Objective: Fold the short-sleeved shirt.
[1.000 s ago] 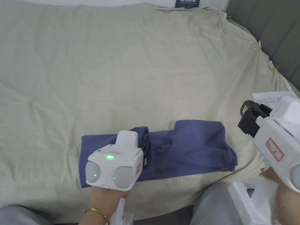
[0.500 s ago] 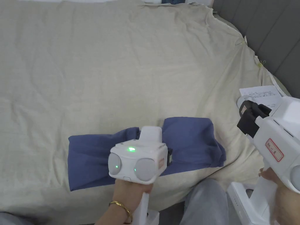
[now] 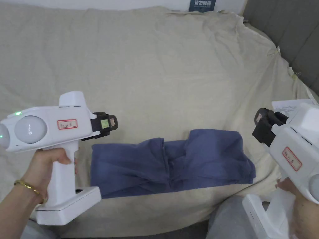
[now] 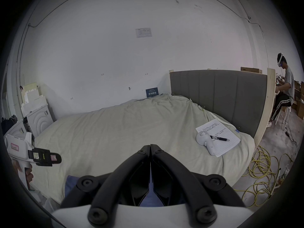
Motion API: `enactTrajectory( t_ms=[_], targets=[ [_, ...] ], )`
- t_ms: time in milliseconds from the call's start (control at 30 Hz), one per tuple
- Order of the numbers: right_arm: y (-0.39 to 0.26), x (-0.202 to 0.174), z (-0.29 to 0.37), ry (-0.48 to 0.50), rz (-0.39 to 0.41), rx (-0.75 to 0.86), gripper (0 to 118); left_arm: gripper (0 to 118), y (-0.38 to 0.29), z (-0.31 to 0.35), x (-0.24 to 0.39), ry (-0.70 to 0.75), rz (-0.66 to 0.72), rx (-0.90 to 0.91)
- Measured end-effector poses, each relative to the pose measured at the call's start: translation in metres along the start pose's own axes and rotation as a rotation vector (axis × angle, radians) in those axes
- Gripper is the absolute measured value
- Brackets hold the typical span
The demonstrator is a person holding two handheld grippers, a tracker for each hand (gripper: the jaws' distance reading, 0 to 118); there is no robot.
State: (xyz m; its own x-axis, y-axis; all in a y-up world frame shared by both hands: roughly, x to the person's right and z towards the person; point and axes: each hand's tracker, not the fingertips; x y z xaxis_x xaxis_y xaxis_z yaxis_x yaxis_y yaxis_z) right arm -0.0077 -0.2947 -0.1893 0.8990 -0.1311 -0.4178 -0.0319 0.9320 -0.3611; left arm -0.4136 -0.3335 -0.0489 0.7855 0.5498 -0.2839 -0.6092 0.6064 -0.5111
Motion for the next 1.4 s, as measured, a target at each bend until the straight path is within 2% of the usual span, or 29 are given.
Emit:
enactTrajectory(
  t_ms=[100,133,167,200,267,300,400,567,633,700,767,800,833,867,900,933,1067,1267,1400],
  targets=[
    [0.001,-0.005,-0.003,0.015,0.009,-0.003,0,0,-0.011,0.009,-0.033,-0.032,0.096,-0.073],
    [0.002,-0.007,-0.003,0.018,0.012,-0.004,0,9,-0.015,0.01,-0.042,-0.023,0.092,-0.076],
    [0.002,-0.008,-0.004,0.021,0.013,-0.004,0,23,-0.021,0.011,-0.041,-0.01,0.085,-0.094],
    [0.003,-0.009,-0.004,0.025,0.015,-0.004,0,57,-0.026,0.01,-0.044,0.012,0.071,-0.118],
    [0.004,-0.012,-0.004,0.027,0.023,-0.005,0,106,-0.033,0.009,-0.053,-0.016,0.064,-0.136],
    [0.004,-0.012,-0.004,0.028,0.026,-0.005,0,118,-0.037,0.007,-0.055,-0.057,0.099,-0.151],
    [0.004,-0.013,-0.004,0.026,0.031,-0.008,0,118,-0.041,-0.004,-0.068,-0.114,0.23,-0.21],
    [0.004,-0.011,-0.003,0.017,0.029,-0.013,0,116,-0.051,-0.019,-0.071,-0.134,0.272,-0.224],
    [0.003,-0.008,-0.003,0.014,0.029,-0.016,0,108,-0.054,-0.027,-0.072,-0.13,0.308,-0.246],
    [0.002,-0.007,-0.004,0.008,0.031,-0.019,0,86,-0.058,-0.031,-0.071,-0.071,0.309,-0.239],
    [0.001,-0.005,-0.004,0.007,0.028,-0.025,0,79,-0.06,-0.028,-0.067,-0.072,0.256,-0.232],
    [0.001,-0.004,-0.005,0.005,0.026,-0.027,0,66,-0.06,-0.027,-0.065,-0.052,0.244,-0.237],
    [0.0,-0.004,-0.006,0.005,0.025,-0.03,0,45,-0.059,-0.029,-0.065,0.004,0.234,-0.25],
    [-0.001,-0.004,-0.007,0.006,0.024,-0.033,0,18,-0.06,-0.033,-0.065,0.06,0.24,-0.262],
    [-0.002,-0.005,-0.008,0.006,0.023,-0.036,0,12,-0.06,-0.035,-0.066,0.066,0.276,-0.268],
    [-0.002,-0.005,-0.008,0.007,0.021,-0.038,0,11,-0.058,-0.034,-0.064,0.015,0.331,-0.255],
    [-0.004,-0.007,-0.009,0.015,0.024,-0.043,0,8,-0.048,-0.031,-0.043,0.105,0.244,-0.28],
    [-0.001,-0.006,-0.009,0.017,0.018,-0.033,0,4,-0.015,0.005,-0.022,0.058,0.193,-0.236],
    [0.001,-0.007,-0.008,0.018,0.018,-0.029,0,4,0.011,0.038,-0.036,0.16,0.142,-0.182]
  ],
)
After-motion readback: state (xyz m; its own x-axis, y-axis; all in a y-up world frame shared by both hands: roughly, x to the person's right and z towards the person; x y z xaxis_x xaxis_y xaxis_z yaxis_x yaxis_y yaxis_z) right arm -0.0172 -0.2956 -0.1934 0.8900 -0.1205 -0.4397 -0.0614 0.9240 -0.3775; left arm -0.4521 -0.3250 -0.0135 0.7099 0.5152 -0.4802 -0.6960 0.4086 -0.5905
